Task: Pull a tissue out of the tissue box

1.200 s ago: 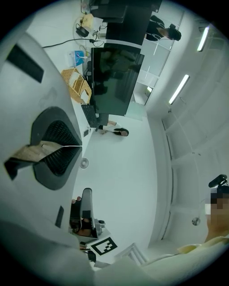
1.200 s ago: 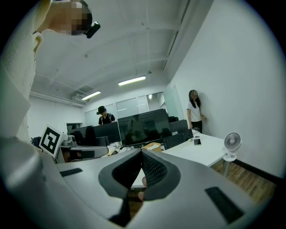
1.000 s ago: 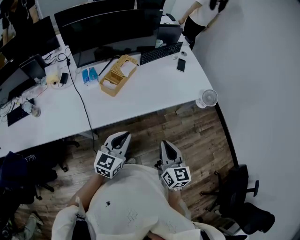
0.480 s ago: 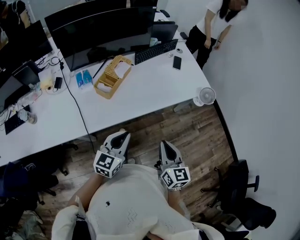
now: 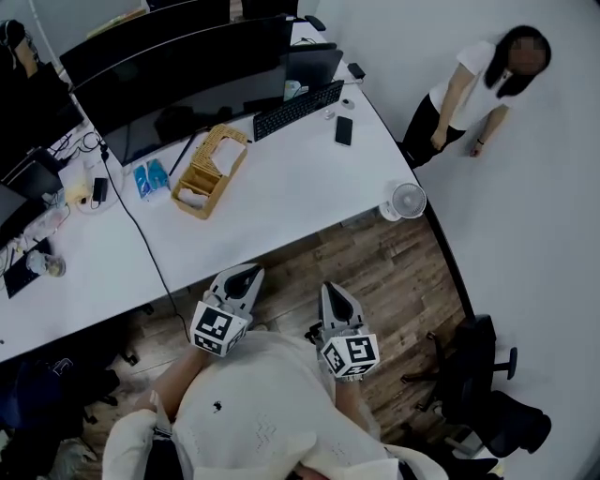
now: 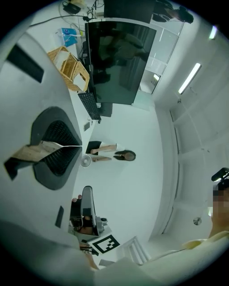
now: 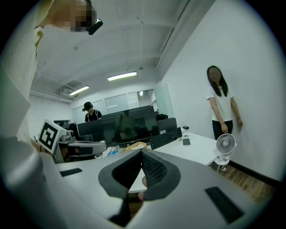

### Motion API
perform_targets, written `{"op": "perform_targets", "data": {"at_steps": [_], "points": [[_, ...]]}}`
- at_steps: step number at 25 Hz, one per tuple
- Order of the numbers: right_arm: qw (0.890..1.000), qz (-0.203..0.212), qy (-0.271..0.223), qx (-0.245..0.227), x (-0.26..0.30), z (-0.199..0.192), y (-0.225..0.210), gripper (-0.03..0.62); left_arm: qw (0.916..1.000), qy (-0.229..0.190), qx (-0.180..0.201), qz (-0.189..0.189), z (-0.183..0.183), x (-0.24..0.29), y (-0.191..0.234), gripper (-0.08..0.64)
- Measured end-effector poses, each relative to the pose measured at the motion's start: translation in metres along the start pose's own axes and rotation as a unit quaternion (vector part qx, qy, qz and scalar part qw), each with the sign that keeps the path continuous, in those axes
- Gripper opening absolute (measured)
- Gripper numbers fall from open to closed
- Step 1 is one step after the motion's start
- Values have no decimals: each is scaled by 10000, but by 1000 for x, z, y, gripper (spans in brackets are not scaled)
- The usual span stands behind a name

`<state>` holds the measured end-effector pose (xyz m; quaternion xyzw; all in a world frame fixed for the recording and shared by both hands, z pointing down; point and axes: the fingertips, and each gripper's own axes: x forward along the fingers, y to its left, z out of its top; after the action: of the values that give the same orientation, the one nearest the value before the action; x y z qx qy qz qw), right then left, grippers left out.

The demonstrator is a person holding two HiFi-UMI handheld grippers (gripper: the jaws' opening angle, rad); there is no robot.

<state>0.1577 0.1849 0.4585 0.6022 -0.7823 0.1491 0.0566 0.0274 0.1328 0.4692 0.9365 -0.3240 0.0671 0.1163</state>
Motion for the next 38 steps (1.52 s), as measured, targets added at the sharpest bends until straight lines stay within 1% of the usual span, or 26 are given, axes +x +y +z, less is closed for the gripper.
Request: {"op": "perform_targets", "data": {"at_steps": [3,7,13,16,22,27,32,35,38], "points": [[9999,62,19,-106,23,12,-5,2,9999,-33,-157,9,9,21,19,15],[9995,46,55,-292,49,26,-12,2,9998,-18,-176,-112,18,44,36,15],[9997,20,24,-228,90,47,-20,2,9998,47,-147,-121,31,73,66,15],[9998,5,57,-216,107,51,-20,2,9997,49,-168,-144,36,83,82,15],[9993,-18,224,-282,140,54,-19,2,9998,67,-182,-110,34,97,115,15],[9989,-19,413,-225,167,48,-11,2,9993,181,-339,-46,22,99,144,15],[9978,39,638,-187,192,41,-1,2,9983,279,-491,153,10,102,174,15],[9969,93,760,-190,201,38,8,2,9972,363,-629,192,2,96,186,15],[9962,141,824,-249,212,41,10,2,9969,343,-661,245,1,96,194,15]]}}
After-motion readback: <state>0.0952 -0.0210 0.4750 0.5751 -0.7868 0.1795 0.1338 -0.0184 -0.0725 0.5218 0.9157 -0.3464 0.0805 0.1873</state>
